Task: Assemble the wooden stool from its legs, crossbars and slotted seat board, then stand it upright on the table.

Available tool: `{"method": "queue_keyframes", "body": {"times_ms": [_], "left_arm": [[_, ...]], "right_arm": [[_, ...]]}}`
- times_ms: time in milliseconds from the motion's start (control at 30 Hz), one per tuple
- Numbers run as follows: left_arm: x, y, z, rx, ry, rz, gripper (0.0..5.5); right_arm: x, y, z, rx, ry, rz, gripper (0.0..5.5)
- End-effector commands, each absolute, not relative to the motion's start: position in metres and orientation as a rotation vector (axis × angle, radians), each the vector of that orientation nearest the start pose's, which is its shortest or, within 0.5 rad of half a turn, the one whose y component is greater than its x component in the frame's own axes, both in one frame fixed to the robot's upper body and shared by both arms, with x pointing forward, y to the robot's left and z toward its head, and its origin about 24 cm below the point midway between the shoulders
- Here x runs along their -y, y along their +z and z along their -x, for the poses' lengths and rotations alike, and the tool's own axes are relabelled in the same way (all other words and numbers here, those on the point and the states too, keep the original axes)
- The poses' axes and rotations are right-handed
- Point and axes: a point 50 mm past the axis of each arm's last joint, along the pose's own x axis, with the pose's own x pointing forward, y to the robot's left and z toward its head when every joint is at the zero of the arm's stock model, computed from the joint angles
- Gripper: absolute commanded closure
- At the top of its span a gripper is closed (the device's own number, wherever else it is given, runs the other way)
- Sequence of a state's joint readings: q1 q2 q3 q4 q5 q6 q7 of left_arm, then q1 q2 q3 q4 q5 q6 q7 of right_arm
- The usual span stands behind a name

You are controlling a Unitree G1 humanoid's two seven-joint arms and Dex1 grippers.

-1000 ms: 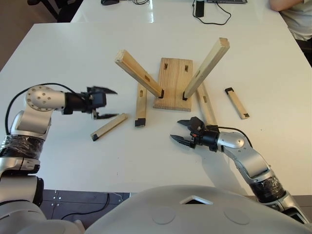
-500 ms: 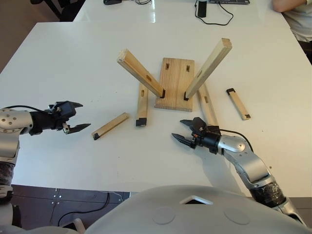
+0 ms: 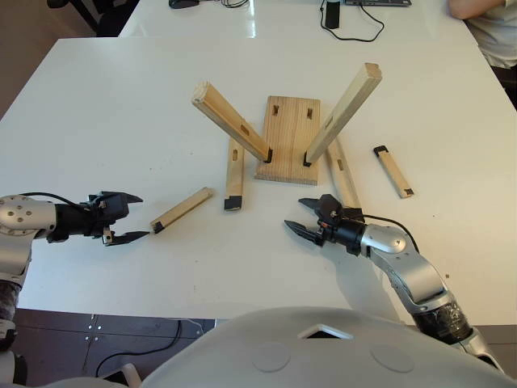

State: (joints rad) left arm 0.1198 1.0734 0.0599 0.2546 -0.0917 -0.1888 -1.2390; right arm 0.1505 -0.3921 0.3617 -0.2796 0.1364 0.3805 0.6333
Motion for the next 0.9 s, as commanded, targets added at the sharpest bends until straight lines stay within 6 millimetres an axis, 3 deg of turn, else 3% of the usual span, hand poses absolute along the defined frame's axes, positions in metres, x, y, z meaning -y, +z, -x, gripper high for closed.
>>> {"method": "queue_keyframes", "body": {"times_ms": [33, 100, 233, 467, 633, 767, 900], "left_arm": [[-0.32, 0.059, -0.193, -0.706, -1.031, -0.727, 1.42], [-0.308, 0.05, -0.199, -0.674, -1.012, -0.689, 1.42], [-0.289, 0.035, -0.19, -0.651, -0.963, -0.599, 1.42], [-0.252, 0.038, -0.175, -0.59, -1.014, -0.448, 1.42], [-0.24, 0.062, -0.189, -0.464, -1.001, -0.394, 1.42], [-0.251, 0.099, -0.218, -0.296, -0.856, -0.326, 1.42], [-0.249, 0.117, -0.236, -0.135, -0.668, -0.167, 1.42]], "right_arm": [[0.111, 0.019, -0.188, -0.421, 0.986, 0.146, 2.13], [0.11, 0.019, -0.188, -0.418, 0.978, 0.15, 2.13], [0.112, 0.02, -0.192, -0.42, 0.996, 0.164, 2.13], [0.116, 0.022, -0.198, -0.396, 0.982, 0.172, 2.13], [0.13, 0.041, -0.216, -0.309, 0.904, 0.111, 2.13], [0.154, 0.074, -0.227, -0.22, 0.899, -0.012, 2.13], [0.177, 0.099, -0.249, -0.159, 0.86, -0.063, 2.13]]}}
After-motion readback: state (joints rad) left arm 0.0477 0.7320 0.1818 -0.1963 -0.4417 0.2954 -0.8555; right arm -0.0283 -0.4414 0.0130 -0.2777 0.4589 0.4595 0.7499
